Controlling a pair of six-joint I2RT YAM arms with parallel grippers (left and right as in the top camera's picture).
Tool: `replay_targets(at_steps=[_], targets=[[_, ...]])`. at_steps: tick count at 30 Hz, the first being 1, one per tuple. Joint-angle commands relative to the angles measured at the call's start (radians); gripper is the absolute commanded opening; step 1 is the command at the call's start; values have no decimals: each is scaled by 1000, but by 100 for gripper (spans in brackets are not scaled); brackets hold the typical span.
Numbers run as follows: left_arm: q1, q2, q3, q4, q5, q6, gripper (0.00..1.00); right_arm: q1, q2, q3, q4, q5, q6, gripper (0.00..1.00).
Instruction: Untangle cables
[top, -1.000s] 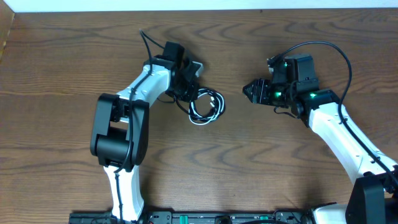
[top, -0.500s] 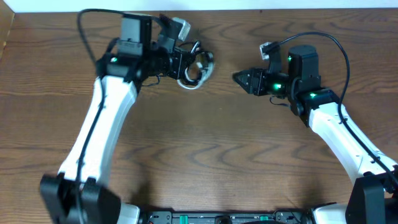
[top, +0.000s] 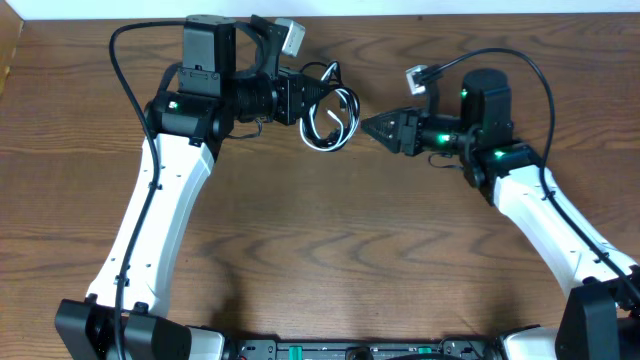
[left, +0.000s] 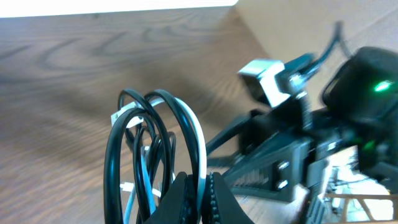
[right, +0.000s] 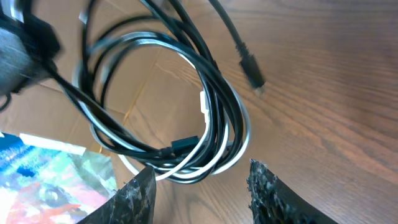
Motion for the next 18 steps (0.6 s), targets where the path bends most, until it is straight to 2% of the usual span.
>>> replay_targets(at_steps=[1, 6, 10, 18], targets=[[-2, -10, 7, 39, 156, -67, 7, 41, 8, 13, 2, 100, 8, 45], [-7, -10, 7, 104, 279, -150, 8, 96, 8, 13, -27, 343, 62, 44], [-19, -10, 7, 196, 397, -204, 7, 111, 8, 13, -110, 556, 164, 44], [-26, -10, 7, 397, 488, -415, 7, 99, 8, 13, -239, 752, 187, 46]])
